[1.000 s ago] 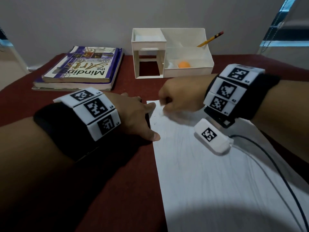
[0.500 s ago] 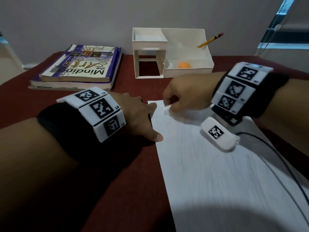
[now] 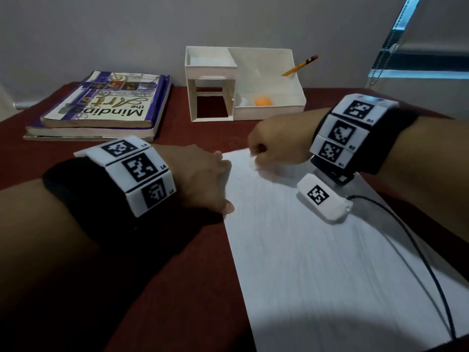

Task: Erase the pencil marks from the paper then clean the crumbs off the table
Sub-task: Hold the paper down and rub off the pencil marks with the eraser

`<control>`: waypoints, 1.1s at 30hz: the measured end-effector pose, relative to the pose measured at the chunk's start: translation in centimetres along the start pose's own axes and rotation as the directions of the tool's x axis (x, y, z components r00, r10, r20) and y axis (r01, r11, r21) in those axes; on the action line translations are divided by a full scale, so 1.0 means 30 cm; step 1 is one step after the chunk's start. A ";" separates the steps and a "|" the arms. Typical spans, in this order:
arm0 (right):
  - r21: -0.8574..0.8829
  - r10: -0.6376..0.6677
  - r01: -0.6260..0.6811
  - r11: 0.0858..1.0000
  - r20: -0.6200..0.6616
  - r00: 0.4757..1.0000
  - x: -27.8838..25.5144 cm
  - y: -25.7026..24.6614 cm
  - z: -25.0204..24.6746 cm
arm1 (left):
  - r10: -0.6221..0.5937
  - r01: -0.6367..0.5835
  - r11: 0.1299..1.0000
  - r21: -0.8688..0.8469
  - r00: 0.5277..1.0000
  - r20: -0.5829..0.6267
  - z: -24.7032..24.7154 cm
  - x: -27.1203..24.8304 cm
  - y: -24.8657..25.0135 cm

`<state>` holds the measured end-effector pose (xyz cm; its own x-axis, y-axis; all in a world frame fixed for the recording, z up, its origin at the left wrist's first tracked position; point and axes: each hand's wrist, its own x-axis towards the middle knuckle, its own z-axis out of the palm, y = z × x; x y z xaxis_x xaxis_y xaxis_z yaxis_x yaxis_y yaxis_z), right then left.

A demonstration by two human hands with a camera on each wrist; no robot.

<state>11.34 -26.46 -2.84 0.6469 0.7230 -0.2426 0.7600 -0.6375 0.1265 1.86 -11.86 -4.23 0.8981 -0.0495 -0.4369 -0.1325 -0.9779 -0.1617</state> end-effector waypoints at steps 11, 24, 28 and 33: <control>-0.131 -0.004 0.001 0.991 -0.017 1.000 -0.008 -0.026 0.011 | -0.097 0.105 0.991 -0.078 0.990 0.100 0.024 0.024 -0.034; 0.192 -0.246 0.243 0.951 -0.005 0.969 0.030 -0.085 0.017 | -0.024 0.040 0.988 -0.151 0.994 0.107 0.013 -0.009 -0.006; 0.129 -0.188 0.205 0.970 -0.132 0.973 0.047 -0.079 0.018 | -0.047 0.063 0.986 -0.151 0.993 0.106 0.008 -0.016 0.003; 0.238 -0.269 0.249 0.939 0.057 0.962 0.027 -0.091 0.006 | 0.016 0.001 0.986 -0.165 0.995 0.100 0.008 -0.016 -0.002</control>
<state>9.76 -24.18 -3.55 0.4141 0.8515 -0.3217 0.8593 -0.4822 -0.1704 1.32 -11.74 -4.23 0.8492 -0.0444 -0.5262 -0.0605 -0.9981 -0.0135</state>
